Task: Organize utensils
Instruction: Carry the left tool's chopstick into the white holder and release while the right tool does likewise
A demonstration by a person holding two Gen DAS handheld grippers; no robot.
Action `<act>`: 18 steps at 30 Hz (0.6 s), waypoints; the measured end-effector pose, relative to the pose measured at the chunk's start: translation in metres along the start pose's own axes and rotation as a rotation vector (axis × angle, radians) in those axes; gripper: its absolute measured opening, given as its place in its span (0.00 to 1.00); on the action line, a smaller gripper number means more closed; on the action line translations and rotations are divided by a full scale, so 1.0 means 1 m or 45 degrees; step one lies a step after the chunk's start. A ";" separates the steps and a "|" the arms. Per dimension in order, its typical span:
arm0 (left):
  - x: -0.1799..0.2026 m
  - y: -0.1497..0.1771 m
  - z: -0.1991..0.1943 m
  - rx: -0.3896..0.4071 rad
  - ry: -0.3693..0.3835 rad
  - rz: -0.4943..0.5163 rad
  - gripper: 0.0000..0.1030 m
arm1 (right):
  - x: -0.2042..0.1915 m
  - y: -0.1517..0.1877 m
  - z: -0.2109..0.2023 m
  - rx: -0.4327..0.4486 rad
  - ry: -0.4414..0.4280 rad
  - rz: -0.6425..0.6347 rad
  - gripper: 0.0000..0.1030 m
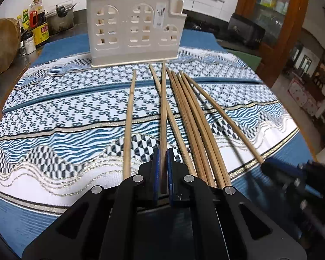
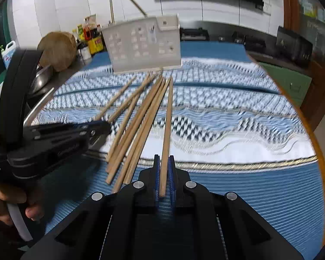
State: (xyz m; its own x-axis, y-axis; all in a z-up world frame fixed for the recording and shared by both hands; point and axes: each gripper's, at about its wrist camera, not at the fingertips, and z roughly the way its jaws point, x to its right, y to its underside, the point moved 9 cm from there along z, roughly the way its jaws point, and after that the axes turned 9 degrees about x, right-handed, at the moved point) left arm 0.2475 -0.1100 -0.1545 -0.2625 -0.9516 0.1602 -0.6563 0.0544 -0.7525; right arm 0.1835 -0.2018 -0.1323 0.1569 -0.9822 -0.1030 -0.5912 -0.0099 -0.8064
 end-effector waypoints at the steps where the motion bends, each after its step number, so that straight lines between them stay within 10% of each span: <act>1: -0.001 -0.003 -0.006 0.019 0.012 -0.005 0.05 | 0.001 -0.006 -0.004 0.017 -0.001 -0.004 0.07; 18: -0.013 -0.081 -0.078 0.339 0.100 0.041 0.05 | -0.008 -0.156 -0.032 0.215 -0.134 -0.144 0.06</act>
State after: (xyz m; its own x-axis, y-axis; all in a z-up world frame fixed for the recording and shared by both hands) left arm 0.2488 -0.0785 -0.0457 -0.3413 -0.9236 0.1746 -0.4403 -0.0070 -0.8978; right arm 0.2493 -0.1981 0.0132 0.3014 -0.9516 -0.0595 -0.4260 -0.0786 -0.9013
